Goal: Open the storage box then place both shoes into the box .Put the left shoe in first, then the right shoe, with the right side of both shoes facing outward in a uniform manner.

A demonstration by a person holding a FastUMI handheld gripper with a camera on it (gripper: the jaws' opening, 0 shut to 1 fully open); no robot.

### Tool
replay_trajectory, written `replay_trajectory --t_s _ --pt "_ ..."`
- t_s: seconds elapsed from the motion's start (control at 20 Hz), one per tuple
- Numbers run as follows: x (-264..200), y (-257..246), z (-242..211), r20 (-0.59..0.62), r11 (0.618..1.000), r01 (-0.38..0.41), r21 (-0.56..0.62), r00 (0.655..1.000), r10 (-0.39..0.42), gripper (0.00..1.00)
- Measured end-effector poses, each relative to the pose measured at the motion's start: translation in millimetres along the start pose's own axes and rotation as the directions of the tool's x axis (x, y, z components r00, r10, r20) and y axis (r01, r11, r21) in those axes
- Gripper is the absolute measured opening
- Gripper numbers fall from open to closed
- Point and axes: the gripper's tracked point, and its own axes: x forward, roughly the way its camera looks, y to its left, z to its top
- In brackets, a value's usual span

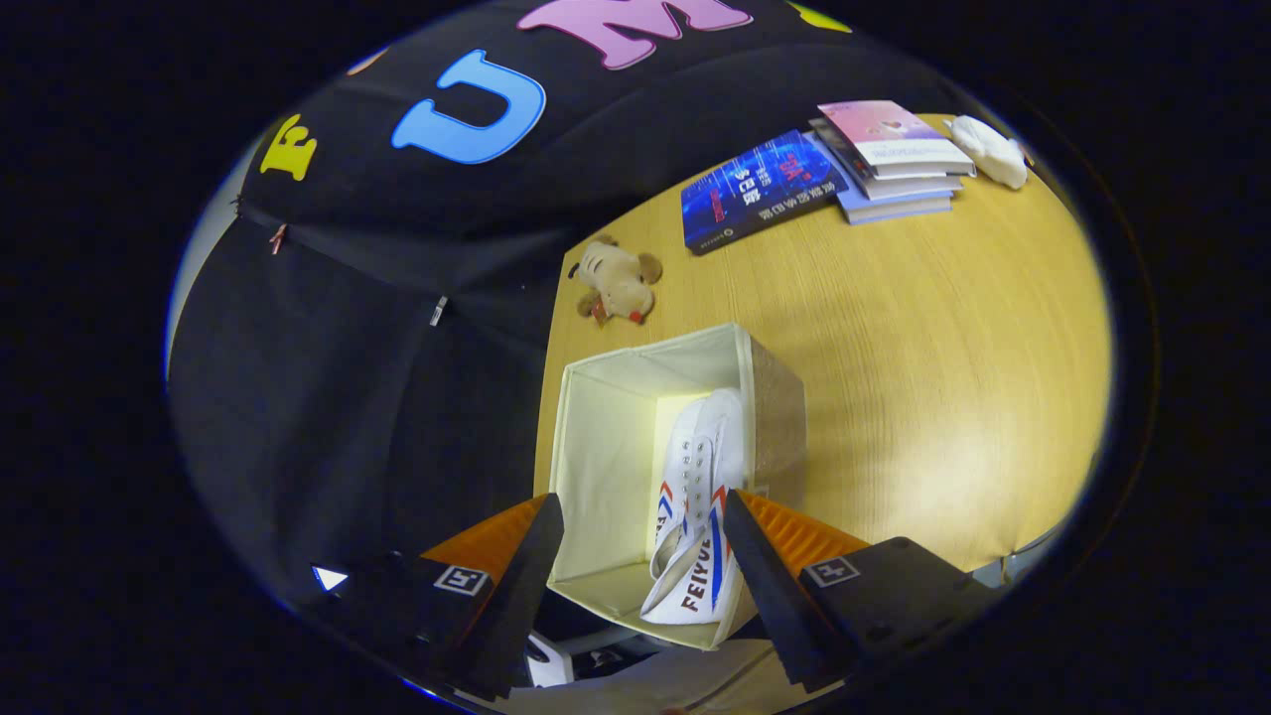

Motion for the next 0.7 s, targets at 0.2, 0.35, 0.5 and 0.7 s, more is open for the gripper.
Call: replay_trajectory --t_s 0.2,0.35,0.5,0.7 --pt "-27.8 8.1 43.8 0.24 0.994 -0.031 -0.105 0.969 0.055 0.98" --pt "-59.6 4.9 80.6 0.377 0.984 -0.003 -0.179 0.923 0.071 0.98" --pt "-91.3 -8.5 114.6 0.49 0.97 0.079 -0.229 0.871 0.045 0.98" --pt "-145.4 -27.7 158.0 0.641 0.914 0.244 -0.324 0.767 0.022 0.98"
